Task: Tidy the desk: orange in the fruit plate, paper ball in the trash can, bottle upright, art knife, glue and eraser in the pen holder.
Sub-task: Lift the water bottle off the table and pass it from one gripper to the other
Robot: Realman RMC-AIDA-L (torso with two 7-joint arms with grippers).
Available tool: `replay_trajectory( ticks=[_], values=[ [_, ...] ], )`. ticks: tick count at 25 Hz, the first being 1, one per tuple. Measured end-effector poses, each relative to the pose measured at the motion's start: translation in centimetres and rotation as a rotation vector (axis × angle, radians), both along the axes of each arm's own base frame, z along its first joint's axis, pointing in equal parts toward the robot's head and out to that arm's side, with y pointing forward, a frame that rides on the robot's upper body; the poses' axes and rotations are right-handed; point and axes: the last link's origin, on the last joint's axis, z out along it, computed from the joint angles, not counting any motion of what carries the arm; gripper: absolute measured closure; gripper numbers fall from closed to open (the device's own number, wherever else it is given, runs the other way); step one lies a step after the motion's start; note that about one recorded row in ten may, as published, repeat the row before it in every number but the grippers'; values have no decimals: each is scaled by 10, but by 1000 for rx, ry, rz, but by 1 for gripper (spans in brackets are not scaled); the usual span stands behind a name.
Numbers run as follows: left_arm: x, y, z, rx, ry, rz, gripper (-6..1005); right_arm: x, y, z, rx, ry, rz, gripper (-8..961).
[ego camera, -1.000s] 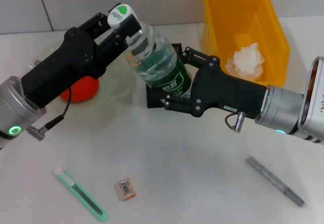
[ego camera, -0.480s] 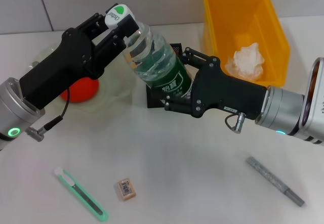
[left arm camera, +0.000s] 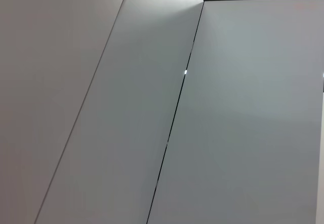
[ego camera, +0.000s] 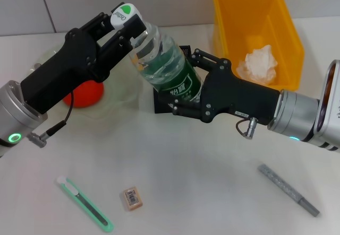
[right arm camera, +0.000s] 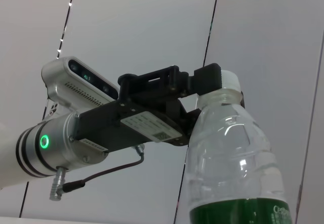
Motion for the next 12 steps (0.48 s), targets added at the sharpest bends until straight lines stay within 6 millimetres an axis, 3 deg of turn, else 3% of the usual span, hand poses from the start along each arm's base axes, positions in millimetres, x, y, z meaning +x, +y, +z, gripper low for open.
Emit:
replay_trajectory(
  ticks=[12],
  values=[
    [3, 0, -1, -6, 2, -14, 555, 0, 1, 0, 3, 0, -2, 190]
  ],
)
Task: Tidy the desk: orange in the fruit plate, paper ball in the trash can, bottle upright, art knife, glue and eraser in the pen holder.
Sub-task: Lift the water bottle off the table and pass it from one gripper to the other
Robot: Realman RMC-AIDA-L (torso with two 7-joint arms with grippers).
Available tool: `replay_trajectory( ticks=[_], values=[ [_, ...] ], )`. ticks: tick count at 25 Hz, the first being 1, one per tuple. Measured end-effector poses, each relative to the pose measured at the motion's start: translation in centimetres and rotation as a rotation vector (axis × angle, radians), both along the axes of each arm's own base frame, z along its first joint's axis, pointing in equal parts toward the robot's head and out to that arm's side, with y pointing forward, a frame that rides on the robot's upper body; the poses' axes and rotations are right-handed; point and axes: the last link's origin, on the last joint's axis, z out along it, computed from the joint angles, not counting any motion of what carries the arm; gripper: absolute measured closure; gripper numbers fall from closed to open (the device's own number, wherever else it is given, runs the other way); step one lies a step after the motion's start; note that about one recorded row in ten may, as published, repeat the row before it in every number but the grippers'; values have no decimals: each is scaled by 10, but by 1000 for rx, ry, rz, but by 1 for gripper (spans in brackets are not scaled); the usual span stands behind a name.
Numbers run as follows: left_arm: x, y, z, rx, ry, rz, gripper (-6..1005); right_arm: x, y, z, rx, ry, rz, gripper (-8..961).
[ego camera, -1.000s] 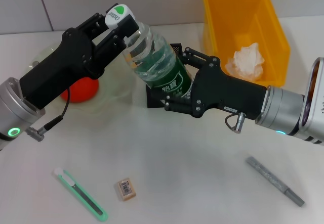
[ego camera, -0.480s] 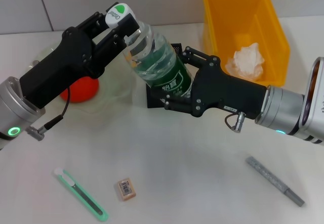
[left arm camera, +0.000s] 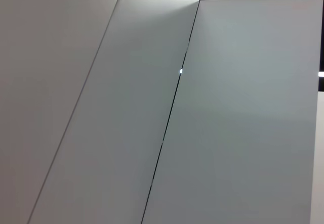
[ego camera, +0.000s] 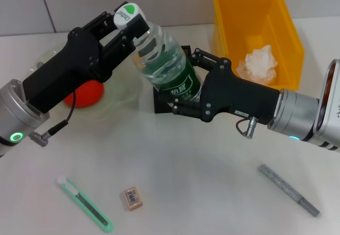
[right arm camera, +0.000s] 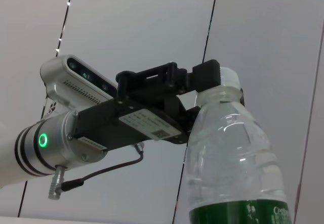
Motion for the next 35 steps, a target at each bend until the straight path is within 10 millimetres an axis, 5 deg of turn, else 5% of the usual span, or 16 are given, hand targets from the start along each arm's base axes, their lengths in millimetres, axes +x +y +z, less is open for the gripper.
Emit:
replay_trajectory(
  ticks=[13, 19, 35],
  values=[
    [0, 0, -2, -11, -12, 9, 431, -3, 2, 0, 0, 1, 10, 191],
    [1, 0, -2, -6, -8, 4, 275, -4, 4, 1, 6, 6, 7, 191],
    [5, 4, -3, -2, -2, 2, 283, -8, 6, 0, 6, 6, 16, 191]
  ],
)
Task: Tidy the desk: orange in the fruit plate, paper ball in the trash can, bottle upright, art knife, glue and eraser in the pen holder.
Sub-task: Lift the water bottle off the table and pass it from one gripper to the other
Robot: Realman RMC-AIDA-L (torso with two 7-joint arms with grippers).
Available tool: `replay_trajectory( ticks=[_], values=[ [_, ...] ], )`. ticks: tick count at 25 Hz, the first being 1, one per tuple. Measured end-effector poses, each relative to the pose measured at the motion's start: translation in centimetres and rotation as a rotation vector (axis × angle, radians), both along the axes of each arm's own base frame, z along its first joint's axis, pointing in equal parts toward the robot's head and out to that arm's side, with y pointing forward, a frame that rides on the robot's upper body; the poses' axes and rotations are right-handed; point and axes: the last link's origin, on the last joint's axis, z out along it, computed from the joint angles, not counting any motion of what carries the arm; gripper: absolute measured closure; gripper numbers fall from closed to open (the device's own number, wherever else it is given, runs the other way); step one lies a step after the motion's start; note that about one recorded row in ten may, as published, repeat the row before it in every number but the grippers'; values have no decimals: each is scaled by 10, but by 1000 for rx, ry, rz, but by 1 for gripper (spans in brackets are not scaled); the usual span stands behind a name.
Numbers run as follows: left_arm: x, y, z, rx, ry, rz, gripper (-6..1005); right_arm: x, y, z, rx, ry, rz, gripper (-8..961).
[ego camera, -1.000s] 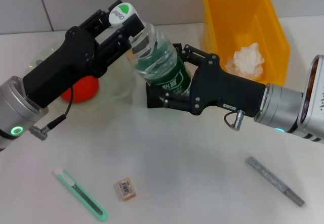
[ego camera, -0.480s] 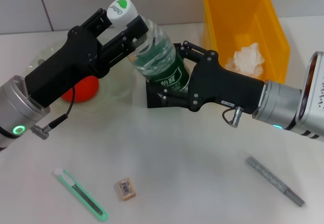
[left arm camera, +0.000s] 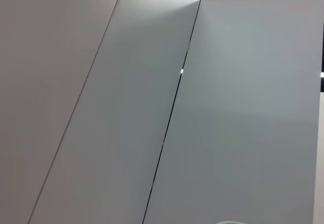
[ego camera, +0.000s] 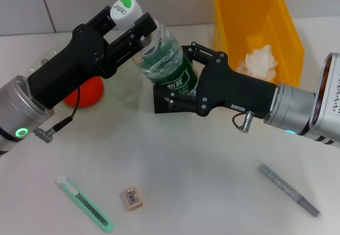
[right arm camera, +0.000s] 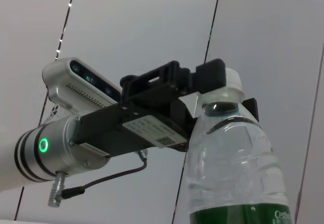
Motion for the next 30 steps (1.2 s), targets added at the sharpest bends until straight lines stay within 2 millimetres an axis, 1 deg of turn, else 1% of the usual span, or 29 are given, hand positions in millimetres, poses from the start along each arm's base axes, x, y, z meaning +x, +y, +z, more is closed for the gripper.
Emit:
replay_trajectory(
  ticks=[2, 7, 14, 30],
  values=[
    [0, 1, 0, 0, 4, 3, 284, 0, 0, 0, 0, 0, 0, 191],
    [-1, 3, -1, 4, 10, 15, 494, 0, 0, 0, -1, -1, 1, 191],
    [-1, 3, -1, 6, 11, 18, 561, 0, 0, 0, -3, -2, 3, 190],
    [-2, 1, 1, 19, 0, 14, 560, 0, -2, -2, -13, 5, -2, 190]
  ],
)
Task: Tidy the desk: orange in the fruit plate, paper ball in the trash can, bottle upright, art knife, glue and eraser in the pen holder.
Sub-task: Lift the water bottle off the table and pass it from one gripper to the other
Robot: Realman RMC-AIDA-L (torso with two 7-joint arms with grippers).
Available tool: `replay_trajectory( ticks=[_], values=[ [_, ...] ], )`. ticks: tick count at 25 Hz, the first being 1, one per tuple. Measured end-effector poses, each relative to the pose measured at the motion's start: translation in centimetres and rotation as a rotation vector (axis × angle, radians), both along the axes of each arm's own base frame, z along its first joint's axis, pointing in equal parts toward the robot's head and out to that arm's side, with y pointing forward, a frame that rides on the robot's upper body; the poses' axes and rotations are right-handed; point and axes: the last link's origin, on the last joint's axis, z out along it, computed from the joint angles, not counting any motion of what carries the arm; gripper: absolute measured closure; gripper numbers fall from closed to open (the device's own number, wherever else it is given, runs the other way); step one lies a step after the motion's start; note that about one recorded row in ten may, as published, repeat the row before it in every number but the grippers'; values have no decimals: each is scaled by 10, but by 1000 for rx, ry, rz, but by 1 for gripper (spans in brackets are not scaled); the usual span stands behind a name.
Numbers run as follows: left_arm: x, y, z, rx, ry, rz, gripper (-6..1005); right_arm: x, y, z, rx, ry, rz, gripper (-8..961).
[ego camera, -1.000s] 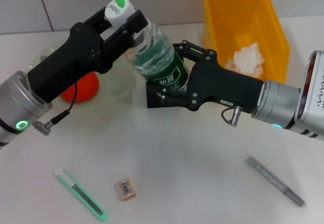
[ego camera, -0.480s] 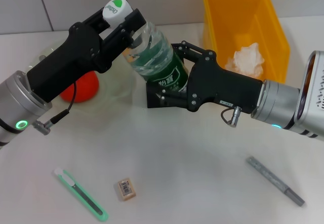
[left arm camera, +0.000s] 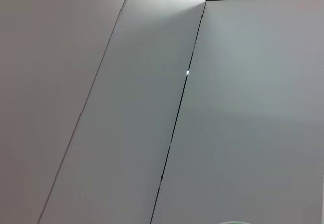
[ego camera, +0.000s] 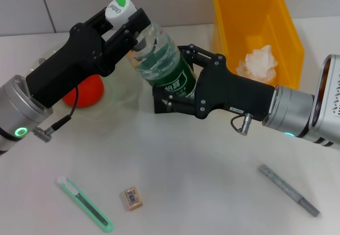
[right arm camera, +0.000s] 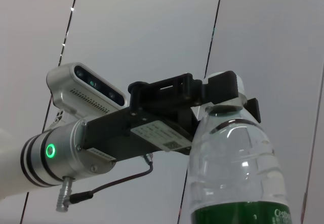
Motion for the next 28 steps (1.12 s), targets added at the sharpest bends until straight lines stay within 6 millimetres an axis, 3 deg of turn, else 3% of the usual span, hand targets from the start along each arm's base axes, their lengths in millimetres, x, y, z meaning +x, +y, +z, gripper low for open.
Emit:
replay_trajectory(
  ticks=[12, 28],
  values=[
    [3, -2, 0, -10, -15, -25, 560, -1, -6, -3, 26, 33, 5, 192],
    [6, -6, -1, -25, -19, -54, 558, -3, 2, -10, 13, 14, -38, 191]
  ],
)
